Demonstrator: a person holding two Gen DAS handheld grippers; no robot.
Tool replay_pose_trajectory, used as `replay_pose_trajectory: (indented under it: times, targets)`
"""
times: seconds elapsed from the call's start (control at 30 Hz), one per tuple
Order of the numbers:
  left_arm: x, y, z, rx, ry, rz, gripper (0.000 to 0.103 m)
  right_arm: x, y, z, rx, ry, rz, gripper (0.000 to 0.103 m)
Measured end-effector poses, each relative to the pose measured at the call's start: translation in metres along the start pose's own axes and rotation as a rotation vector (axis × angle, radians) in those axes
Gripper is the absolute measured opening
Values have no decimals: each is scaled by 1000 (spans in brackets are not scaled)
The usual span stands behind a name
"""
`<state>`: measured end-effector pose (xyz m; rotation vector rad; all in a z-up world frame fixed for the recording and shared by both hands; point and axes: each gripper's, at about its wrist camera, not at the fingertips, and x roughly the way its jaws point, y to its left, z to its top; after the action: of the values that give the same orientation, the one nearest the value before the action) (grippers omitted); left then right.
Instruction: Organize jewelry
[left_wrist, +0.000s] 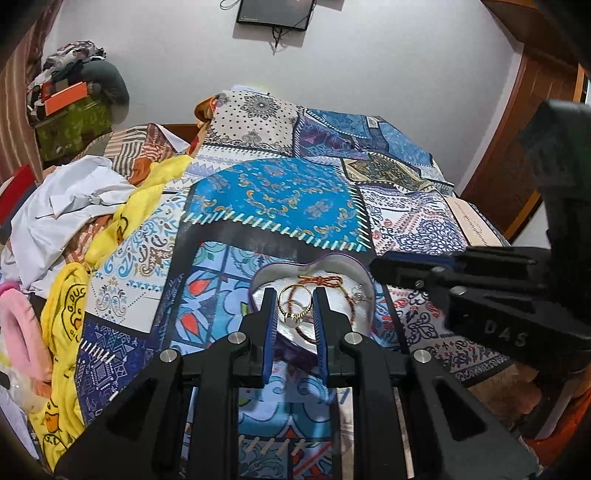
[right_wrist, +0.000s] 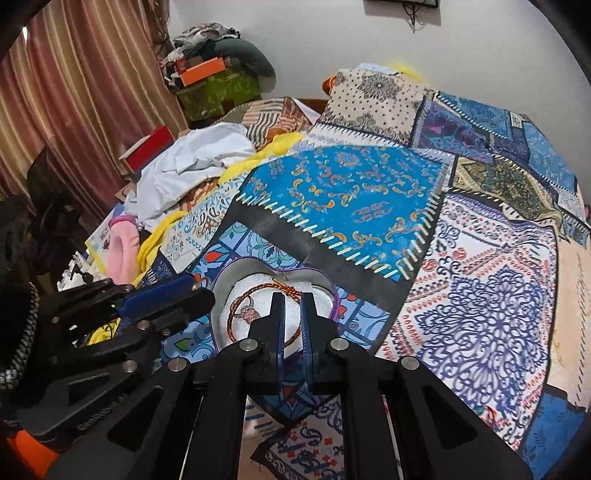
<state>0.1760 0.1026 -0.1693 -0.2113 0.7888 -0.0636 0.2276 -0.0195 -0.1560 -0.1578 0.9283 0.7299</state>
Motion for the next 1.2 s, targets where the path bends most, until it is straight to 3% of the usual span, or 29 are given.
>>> replay_pose_trajectory:
  times: [0.2, 0.43, 0.67, 1.2]
  targets:
    - [6, -16, -2, 32, 18, -21, 18, -28, -7, -6, -4, -65, -53, 8]
    - [16, -31, -3, 55, 43, -20, 18, -51, -24, -20, 1, -105, -135, 23]
    - [19, -37, -2, 63, 73, -1, 18, -67, -46, -34, 43, -122, -183, 25]
    - [-8, -91, 12, 172, 9, -50, 25, -117, -93, -66, 135, -181, -284, 28]
